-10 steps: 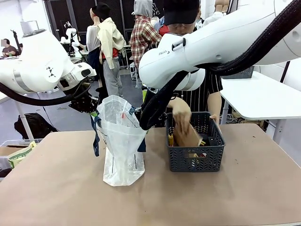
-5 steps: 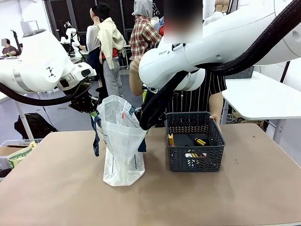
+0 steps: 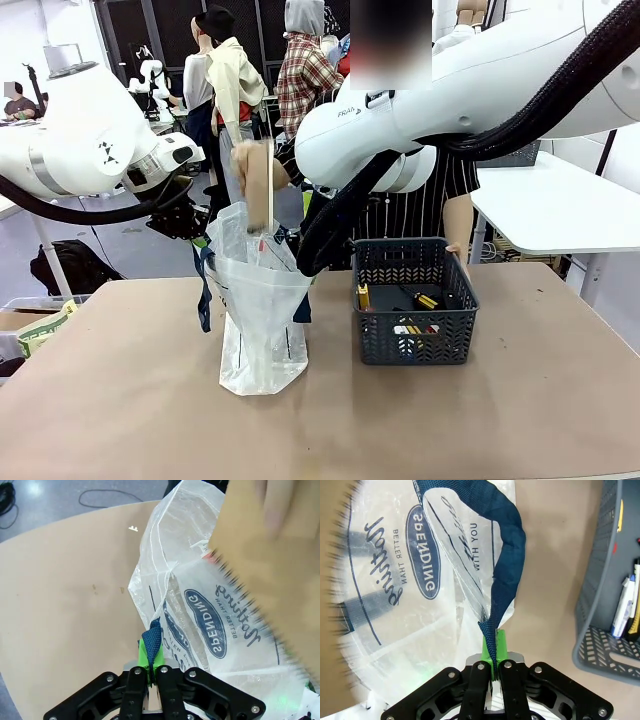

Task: Transfer purchased items from the store into the shopping bag.
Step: Move the Reusable shopping bag to the right side of the table.

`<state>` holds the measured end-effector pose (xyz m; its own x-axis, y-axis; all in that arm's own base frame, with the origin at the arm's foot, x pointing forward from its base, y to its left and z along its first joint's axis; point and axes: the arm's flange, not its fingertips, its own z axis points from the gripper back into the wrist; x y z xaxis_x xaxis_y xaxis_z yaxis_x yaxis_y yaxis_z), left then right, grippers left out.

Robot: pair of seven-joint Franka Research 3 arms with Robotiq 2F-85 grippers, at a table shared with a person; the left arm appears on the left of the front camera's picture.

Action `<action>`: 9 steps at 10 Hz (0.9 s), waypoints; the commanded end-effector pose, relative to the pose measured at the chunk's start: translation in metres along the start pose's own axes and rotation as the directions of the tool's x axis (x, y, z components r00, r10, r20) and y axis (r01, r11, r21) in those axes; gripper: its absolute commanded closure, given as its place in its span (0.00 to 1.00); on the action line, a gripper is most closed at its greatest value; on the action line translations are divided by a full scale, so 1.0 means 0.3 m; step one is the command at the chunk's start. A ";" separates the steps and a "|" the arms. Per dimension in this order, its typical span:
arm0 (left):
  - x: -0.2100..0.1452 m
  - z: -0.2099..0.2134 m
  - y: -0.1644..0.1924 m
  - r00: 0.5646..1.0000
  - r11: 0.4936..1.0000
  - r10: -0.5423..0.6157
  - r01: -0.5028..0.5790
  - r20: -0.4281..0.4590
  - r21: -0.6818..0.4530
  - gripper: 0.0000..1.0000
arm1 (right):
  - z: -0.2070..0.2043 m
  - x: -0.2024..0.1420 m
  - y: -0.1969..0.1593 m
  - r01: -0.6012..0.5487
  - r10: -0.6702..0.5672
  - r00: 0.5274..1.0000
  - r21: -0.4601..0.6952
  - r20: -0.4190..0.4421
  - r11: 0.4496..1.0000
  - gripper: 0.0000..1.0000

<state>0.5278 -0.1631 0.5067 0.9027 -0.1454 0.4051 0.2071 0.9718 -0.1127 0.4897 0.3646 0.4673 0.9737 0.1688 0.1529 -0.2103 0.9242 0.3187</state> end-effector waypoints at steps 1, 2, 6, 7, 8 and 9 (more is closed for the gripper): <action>-0.006 0.007 0.003 1.000 1.000 -0.001 0.001 -0.001 0.002 1.00 | 0.004 0.001 0.001 0.004 -0.004 1.000 0.007 0.003 1.000 1.00; -0.006 0.007 0.003 1.000 1.000 -0.001 0.001 -0.001 0.002 1.00 | 0.004 0.001 0.001 0.004 -0.004 1.000 0.007 0.003 1.000 1.00; -0.006 0.007 0.003 1.000 1.000 -0.001 0.001 -0.001 0.002 1.00 | 0.004 0.001 0.001 0.004 -0.004 1.000 0.007 0.003 1.000 1.00; -0.006 0.007 0.003 1.000 1.000 -0.001 0.001 -0.001 0.002 1.00 | 0.004 0.001 0.001 0.004 -0.004 1.000 0.007 0.003 1.000 1.00; -0.006 0.007 0.003 1.000 1.000 -0.001 0.001 -0.001 0.002 1.00 | 0.004 0.001 0.001 0.004 -0.004 1.000 0.007 0.003 1.000 1.00; -0.006 0.007 0.003 1.000 1.000 -0.001 0.001 -0.001 0.002 1.00 | 0.004 0.001 0.001 0.004 -0.004 1.000 0.007 0.003 1.000 1.00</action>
<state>0.5278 -0.1631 0.5067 0.9027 -0.1454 0.4050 0.2071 0.9718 -0.1127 0.4897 0.3646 0.4673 0.9737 0.1688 0.1530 -0.2103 0.9242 0.3188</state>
